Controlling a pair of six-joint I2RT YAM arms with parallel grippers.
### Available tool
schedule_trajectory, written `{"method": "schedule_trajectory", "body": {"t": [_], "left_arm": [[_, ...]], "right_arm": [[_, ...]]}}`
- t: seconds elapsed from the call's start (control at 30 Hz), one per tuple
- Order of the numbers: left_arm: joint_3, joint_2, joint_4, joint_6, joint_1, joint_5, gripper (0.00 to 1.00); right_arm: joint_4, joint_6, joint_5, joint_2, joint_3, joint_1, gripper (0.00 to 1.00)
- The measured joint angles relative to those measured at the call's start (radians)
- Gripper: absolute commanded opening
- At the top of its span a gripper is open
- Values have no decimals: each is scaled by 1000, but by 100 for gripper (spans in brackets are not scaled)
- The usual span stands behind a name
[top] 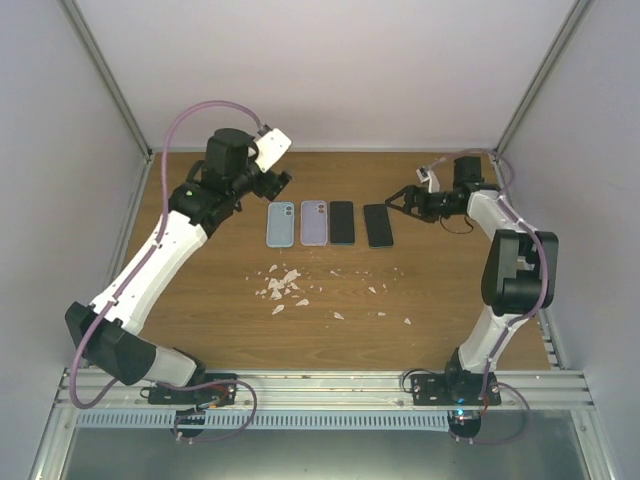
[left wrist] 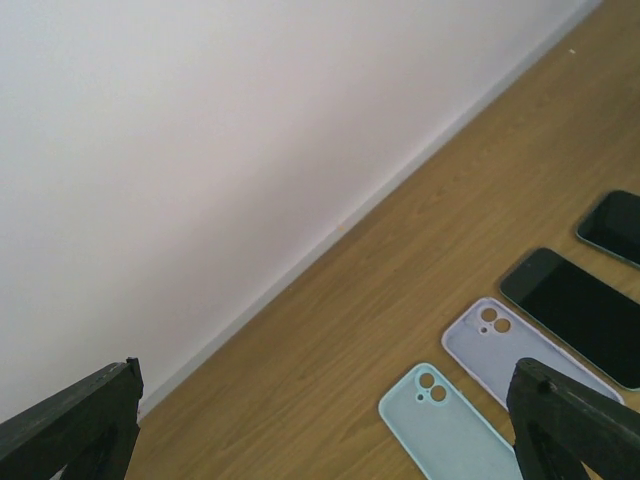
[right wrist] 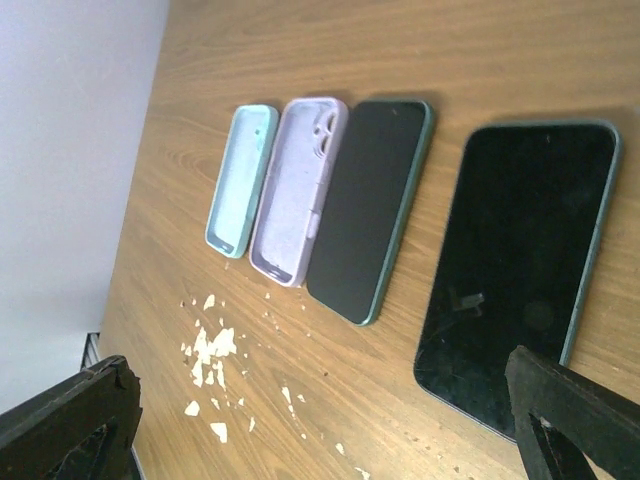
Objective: Take the phone out of the phone case
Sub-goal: Reset both arms
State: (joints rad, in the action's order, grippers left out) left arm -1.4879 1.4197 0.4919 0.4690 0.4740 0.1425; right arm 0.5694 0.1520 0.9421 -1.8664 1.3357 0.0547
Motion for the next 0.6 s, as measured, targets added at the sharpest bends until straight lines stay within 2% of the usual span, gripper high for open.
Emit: {"method": "schedule_trajectory", "body": {"t": [0.37, 0.6], "left_arm": [[-111, -6, 59, -127, -241, -209, 99], [-62, -24, 85, -197, -336, -349, 99]], "right_arm": [[11, -97, -85, 245, 13, 3, 99], [0, -164, -156, 396, 7, 48, 100]]}}
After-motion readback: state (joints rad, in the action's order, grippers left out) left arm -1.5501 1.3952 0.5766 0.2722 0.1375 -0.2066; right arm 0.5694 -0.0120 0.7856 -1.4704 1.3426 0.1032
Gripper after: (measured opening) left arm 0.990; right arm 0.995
